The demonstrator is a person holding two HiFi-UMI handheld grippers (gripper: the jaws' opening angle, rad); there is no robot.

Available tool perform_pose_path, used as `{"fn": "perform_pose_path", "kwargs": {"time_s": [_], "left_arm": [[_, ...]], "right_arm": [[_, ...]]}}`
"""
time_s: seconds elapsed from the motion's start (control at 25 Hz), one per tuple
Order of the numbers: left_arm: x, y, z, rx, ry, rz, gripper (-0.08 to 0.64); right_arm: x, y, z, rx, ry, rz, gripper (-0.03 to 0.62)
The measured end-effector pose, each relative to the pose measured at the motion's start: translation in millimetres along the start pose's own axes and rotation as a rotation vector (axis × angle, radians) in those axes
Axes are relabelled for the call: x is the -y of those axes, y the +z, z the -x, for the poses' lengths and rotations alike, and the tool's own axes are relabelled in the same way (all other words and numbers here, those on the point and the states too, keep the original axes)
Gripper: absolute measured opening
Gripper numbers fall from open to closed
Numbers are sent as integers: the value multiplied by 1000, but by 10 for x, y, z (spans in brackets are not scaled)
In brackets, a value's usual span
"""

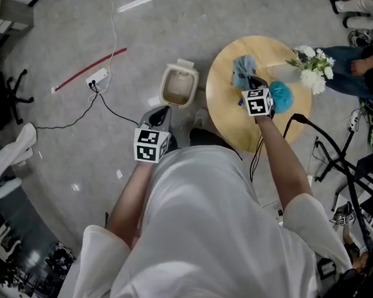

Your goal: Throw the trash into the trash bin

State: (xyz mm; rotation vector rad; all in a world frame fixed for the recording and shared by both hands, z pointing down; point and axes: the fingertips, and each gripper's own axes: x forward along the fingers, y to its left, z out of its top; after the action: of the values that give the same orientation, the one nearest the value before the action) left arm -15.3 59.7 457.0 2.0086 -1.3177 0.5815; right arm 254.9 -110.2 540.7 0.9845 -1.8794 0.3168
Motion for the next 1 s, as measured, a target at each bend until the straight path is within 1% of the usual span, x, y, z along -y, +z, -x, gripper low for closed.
{"fn": "perform_pose_path", "kwargs": {"time_s": [0.44,0.64,1.0], "left_arm": [[-33,85,67,12,-37,-38,5],[-63,103,82,12,-53,-55,5],[-176,97,153,7,-71,-77,5]], "right_arm": [[-143,49,262,36,-21,-32,5],[-272,49,336,53,-15,-86,5],[-583,141,442,72,8,-101,5]]}}
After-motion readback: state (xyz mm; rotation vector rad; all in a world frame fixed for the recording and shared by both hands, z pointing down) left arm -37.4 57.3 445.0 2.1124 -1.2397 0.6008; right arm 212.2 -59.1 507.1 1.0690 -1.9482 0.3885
